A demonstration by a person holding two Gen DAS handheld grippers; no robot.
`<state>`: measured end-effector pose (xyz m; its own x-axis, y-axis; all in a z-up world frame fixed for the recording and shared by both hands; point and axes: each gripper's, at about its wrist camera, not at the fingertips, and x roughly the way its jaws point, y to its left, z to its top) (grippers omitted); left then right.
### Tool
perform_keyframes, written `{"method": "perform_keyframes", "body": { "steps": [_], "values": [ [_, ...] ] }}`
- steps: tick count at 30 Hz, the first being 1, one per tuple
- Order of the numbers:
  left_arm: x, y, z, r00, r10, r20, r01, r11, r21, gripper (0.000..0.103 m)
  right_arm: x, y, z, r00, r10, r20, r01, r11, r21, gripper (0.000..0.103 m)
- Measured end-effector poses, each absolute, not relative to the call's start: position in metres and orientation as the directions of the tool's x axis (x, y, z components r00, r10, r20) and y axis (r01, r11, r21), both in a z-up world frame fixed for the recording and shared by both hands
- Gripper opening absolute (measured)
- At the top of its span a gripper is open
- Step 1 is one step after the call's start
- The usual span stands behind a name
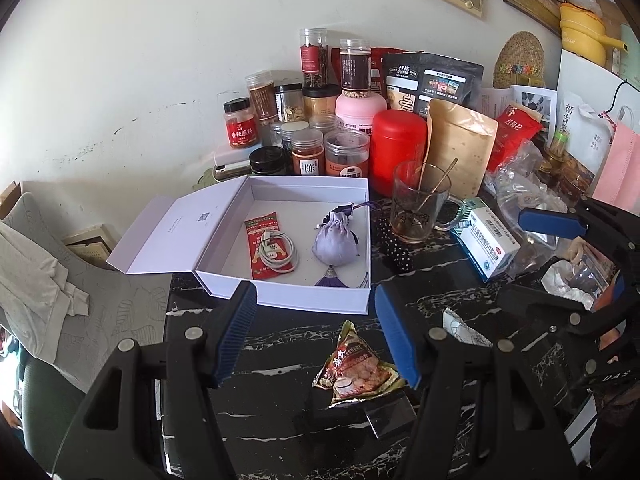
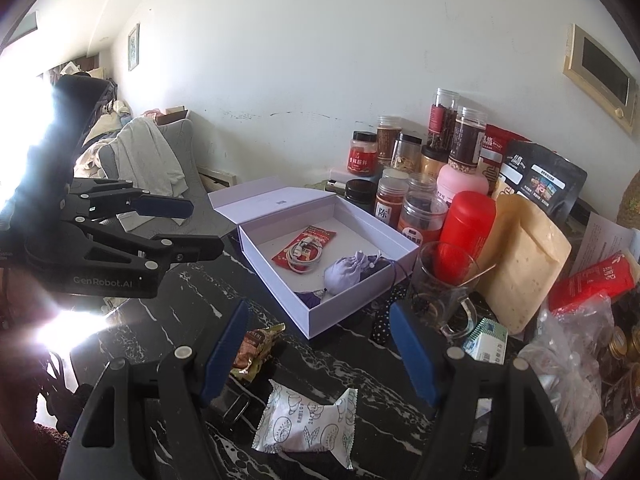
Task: Organize objects
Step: 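Withdraw both tools from the white box back over the table, then close the left tool on the red snack packet while the right tool approaches the polka-dot scrunchie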
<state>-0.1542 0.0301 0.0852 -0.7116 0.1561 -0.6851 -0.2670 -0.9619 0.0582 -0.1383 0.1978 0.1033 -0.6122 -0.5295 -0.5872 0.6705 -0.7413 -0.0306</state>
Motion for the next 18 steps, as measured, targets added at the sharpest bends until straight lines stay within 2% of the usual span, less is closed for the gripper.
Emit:
{"method": "perform_keyframes", "body": {
  "steps": [11, 18],
  "values": [
    [-0.14, 0.034, 0.05, -0.682, 0.159, -0.714, -0.256, -0.966, 0.029, 0.06, -0.136, 0.203, 0.074, -0.578, -0.521, -0.628, 0.671, -0.741, -0.004, 0.073],
    [-0.144, 0.037, 0.017, -0.629, 0.195, -0.753, -0.262, -0.965, -0.031, 0.06, -0.143, 0.207, 0.054, -0.559, -0.505, -0.658, 0.662, -0.749, 0.013, 0.073]
  ]
}}
